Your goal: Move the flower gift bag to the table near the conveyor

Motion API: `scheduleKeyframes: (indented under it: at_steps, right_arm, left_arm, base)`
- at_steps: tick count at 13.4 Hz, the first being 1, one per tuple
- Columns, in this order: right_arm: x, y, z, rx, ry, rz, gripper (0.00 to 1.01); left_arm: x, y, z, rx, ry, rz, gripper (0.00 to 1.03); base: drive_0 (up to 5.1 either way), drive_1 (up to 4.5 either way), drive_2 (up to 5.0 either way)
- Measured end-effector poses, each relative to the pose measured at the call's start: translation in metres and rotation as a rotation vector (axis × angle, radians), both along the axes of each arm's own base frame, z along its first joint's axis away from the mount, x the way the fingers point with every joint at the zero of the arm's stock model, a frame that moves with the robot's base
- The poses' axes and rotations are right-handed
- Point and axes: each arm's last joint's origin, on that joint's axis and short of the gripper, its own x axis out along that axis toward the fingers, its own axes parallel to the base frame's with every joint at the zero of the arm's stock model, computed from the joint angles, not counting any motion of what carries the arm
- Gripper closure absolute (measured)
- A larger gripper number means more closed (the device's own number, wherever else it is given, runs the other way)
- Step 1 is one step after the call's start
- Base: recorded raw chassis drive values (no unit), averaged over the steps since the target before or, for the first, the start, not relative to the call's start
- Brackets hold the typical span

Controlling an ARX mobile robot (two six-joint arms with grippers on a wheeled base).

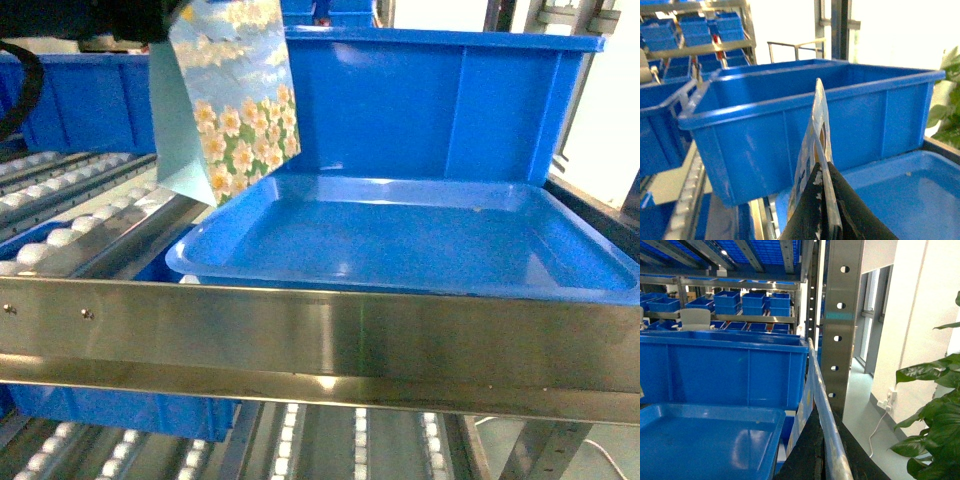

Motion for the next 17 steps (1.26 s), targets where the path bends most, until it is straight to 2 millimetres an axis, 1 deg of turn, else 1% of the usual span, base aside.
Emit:
scheduleKeyframes:
  at_steps: [2,5,6,7,9,10,11,12,14,17]
  right_arm:
    - [0.000,0.000,0.000,0.000,0.000,0.000,0.99]
    - [0.000,0.000,0.000,0.000,0.000,0.000,0.99]
    - [0.000,0.000,0.000,0.000,0.000,0.000,0.99]
    - [0.000,0.000,0.000,0.000,0.000,0.000,0.99]
    - [0.000,0.000,0.000,0.000,0.000,0.000,0.99]
    - [0.000,0.000,0.000,0.000,0.000,0.000,0.99]
    - [0.000,0.000,0.000,0.000,0.000,0.000,0.99]
    - [0.000,0.000,0.000,0.000,0.000,0.000,0.99]
    - [0.000,0.000,0.000,0.000,0.000,-0.002,0.99]
    - [0.000,0.000,0.000,0.000,0.001,-0.004,0.99]
  left_arm:
    - [-0.024,0.014,0.014,-0.013,-0.117,0.032,1.01]
    - [-0.075,0.036,0.031,-0.022,-0.271,0.095,1.01]
    - [-0.093,0.047,0.030,-0.021,-0.312,0.142,1.01]
    - [-0.109,0.057,0.028,-0.021,-0.309,0.198,1.01]
    - [-0.132,0.068,0.026,-0.027,-0.300,0.255,1.01]
    - [-0.143,0.070,0.027,-0.038,-0.302,0.262,1.01]
    - [-0.149,0.070,0.027,-0.045,-0.313,0.262,1.01]
    - [-0.149,0.070,0.028,-0.048,-0.318,0.256,1.01]
    - [-0.148,0.069,0.025,-0.043,-0.301,0.252,1.01]
    - [-0.148,0.069,0.026,-0.047,-0.306,0.247,1.01]
  base:
    - [0.0,0.00,0.0]
    - [0.0,0.00,0.0]
    - [0.0,0.00,0.0]
    - [0.0,0.00,0.0]
    - [0.0,0.00,0.0]
    - [0.0,0.00,0.0]
    - [0.0,0.00,0.0]
    - [0.0,0.00,0.0]
    - [-4.9,2.52,2.5]
    - [-4.7,2.68,2.7]
